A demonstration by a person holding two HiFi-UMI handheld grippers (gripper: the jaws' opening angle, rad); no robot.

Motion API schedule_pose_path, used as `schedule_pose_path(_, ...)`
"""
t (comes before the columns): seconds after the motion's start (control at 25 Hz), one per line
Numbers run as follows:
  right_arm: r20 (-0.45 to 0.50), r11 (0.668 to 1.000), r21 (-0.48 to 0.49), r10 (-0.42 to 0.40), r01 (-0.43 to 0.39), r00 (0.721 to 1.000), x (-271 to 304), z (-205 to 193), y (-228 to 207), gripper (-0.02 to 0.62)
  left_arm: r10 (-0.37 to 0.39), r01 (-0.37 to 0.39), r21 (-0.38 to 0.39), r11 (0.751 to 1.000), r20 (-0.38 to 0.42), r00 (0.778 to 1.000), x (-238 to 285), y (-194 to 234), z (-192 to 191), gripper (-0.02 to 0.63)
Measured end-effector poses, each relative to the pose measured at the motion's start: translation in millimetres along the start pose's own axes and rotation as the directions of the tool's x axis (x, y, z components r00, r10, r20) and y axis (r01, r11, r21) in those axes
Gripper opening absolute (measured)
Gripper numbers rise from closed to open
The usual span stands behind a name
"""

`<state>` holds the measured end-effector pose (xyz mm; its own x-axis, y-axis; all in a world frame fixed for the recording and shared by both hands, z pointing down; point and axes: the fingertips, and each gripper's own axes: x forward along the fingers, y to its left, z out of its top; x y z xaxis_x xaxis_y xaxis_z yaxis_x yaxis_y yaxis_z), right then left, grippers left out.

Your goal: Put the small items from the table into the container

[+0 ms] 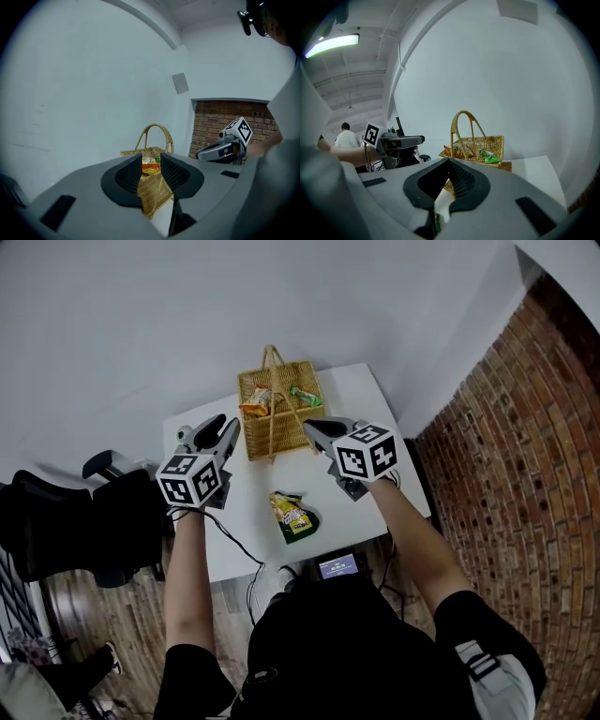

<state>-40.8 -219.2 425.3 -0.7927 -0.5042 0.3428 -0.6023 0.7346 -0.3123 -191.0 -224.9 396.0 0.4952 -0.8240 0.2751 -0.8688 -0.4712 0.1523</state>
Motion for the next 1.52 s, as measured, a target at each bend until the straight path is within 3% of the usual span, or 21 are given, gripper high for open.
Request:
schedule_pose_path(0.48,-0.015,1.0,0.023,0.01,-0.009,1.0,-6.4,-21.4,17.3,0.011,0.007,-0.007,-0.02,1.0,0.0,1.0,-33.4,-16.0,-28.2,0.011)
schedule_pose_path(1.2,-0.037,0.997,0.071,0.029,-0.026,0.999,-16.7,-50.2,17.4,0.011,-0.035,0.034,-0.101,0.994,-0.009,0.999,-41.1,-31.0,-60.7,0.009)
schedule_pose_path(1.52,-0.053,0.991,0.074,0.114,-0.11,0.992,-8.0,-65.3,31.5,0.012,-0.027,0.024,-0.121,0.992,-0.021,0.999,-46.9,-30.3,-76.3,0.009)
